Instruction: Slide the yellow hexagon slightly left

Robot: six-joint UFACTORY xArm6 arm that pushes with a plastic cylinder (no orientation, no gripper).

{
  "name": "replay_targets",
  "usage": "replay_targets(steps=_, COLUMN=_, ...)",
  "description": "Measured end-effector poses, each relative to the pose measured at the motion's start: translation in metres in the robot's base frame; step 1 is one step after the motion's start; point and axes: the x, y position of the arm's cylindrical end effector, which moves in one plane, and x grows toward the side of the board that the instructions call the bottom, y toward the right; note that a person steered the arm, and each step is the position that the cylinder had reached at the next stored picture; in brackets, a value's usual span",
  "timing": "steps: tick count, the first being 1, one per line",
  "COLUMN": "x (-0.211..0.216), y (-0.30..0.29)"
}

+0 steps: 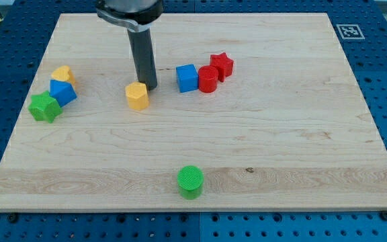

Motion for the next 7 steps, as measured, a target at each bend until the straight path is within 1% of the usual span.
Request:
replay_targets(steps=1, x=0.018, y=-0.013)
replay_targets(steps=2, x=0.038, y=0.002)
replay_targets(steps=3, x=0.068, y=0.022)
replay_targets(steps=4, x=0.075, y=0.019)
replay_targets(steps=5, x=0.058, y=0.016)
replay_targets(steps=6, x=0.05, y=0.011)
replay_targets(steps=7, x=0.051, y=-0.002)
